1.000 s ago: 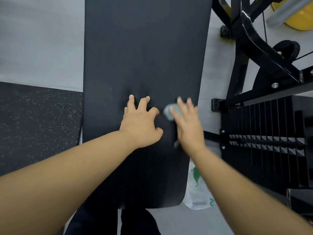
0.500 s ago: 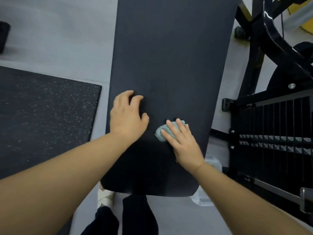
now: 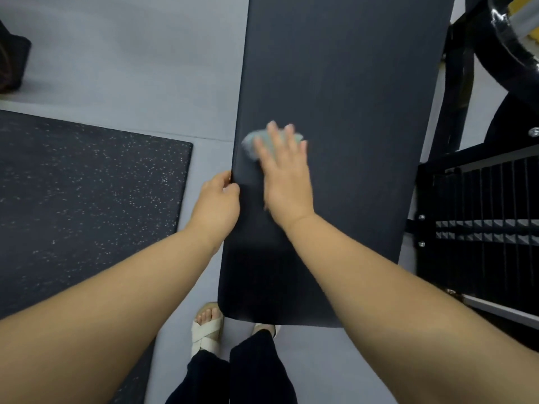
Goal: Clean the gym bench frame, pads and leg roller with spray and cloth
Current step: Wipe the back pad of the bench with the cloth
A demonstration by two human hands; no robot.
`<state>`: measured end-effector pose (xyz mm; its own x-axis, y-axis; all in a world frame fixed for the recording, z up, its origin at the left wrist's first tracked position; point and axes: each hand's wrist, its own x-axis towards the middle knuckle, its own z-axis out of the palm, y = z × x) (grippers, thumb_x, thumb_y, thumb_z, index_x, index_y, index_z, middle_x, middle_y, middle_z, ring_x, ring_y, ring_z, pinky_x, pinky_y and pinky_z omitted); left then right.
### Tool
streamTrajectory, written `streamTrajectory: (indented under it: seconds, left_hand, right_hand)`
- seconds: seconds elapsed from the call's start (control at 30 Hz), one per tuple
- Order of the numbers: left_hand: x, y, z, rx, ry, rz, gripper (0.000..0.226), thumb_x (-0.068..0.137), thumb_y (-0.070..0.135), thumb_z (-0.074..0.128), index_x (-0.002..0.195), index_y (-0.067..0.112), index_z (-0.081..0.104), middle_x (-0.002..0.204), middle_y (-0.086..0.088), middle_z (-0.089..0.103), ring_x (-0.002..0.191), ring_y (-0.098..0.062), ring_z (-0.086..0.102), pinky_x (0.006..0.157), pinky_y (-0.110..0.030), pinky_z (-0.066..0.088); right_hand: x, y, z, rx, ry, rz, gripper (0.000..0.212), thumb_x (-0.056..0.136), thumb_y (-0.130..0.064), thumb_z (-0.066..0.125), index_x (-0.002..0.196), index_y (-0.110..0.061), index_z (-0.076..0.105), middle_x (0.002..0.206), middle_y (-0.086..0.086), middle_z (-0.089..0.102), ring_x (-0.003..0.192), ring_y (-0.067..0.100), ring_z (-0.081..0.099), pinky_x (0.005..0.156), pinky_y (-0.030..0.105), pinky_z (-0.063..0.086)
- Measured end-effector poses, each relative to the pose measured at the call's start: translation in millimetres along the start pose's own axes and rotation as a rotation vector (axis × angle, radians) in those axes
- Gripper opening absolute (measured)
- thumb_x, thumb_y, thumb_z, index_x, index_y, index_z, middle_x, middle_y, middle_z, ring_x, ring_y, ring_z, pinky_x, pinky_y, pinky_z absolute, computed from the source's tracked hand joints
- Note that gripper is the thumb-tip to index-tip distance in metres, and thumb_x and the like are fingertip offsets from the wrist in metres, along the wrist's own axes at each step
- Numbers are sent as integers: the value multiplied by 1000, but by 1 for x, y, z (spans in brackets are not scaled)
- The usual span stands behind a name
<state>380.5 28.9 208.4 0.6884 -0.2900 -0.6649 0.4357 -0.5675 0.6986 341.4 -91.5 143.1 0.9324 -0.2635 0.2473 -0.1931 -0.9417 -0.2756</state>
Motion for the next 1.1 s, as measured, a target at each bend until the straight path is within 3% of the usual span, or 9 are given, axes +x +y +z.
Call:
streamTrajectory:
  seconds: [0.1, 0.17, 0.33, 0.43, 0.5, 0.73, 0.8, 0.97, 1.1]
  left_hand:
    - [5, -2, -8, -98, -9, -155, 29, 95, 28, 34, 105, 25, 60, 110, 7, 59, 110, -16, 54, 102, -39, 41]
    - [4, -4, -11, -86, -68, -181, 37, 93, 36, 35, 119, 25, 58, 122, 9, 56, 117, -16, 51, 105, -42, 38]
    - [3, -9, -11, -85, -114, -147, 44, 96, 41, 31, 133, 25, 49, 137, 8, 47, 127, -14, 43, 109, -40, 34]
    - [4, -7, -14, -217, -102, -207, 37, 100, 35, 27, 102, 25, 62, 111, 8, 60, 104, -9, 55, 90, -27, 43]
    - [5, -2, -20, -342, -86, -262, 39, 102, 33, 24, 93, 20, 60, 97, 8, 60, 88, -9, 55, 76, -25, 44]
    - [1, -5, -19, -346, -44, -300, 46, 101, 38, 27, 127, 9, 51, 123, -3, 55, 110, -19, 52, 100, -36, 40]
    - [-6, -9, -12, -206, -57, -261, 46, 100, 39, 28, 135, 14, 45, 137, -2, 46, 123, -21, 45, 108, -39, 34]
    - [-29, -21, 5, 39, 52, -44, 37, 97, 30, 31, 131, 26, 45, 137, 3, 34, 124, -18, 39, 100, -32, 34]
    - [-39, -36, 19, 77, 164, 85, 35, 94, 22, 35, 126, 23, 49, 137, 2, 35, 125, -16, 37, 105, -32, 33]
  right_hand:
    - [-30, 25, -16, 8, -232, -450, 60, 78, 11, 53, 133, -10, 49, 142, 18, 43, 132, 43, 36, 111, 51, 20]
    - [-31, 62, -33, -37, -275, -490, 58, 81, 9, 54, 134, -14, 45, 142, 18, 44, 132, 42, 37, 110, 52, 25]
    - [35, 70, -45, 32, 8, 443, 47, 95, -1, 35, 140, -13, 41, 154, 14, 24, 143, 37, 12, 117, 49, 7]
    - [67, 19, -20, 37, 158, 708, 55, 90, 1, 35, 143, -14, 38, 156, 9, 19, 145, 33, 8, 115, 43, 1]
    - [57, -12, 3, 40, 169, 550, 57, 84, 0, 36, 140, -12, 43, 153, 14, 27, 142, 39, 17, 115, 46, 6]
    - [-54, 6, -10, 55, -248, -346, 52, 82, 6, 44, 130, -14, 50, 141, 16, 45, 134, 37, 32, 114, 46, 19]
    - [-70, 40, -27, -23, -186, -187, 48, 88, 2, 43, 131, -17, 47, 142, 17, 44, 133, 38, 33, 111, 52, 25]
    - [-55, 7, -22, 23, 164, 844, 50, 95, -6, 41, 144, -14, 36, 156, 10, 19, 144, 35, 8, 117, 47, 6]
    - [-92, -62, 20, -46, 38, 442, 55, 92, -16, 48, 144, -16, 31, 154, 11, 23, 142, 38, 17, 115, 46, 11]
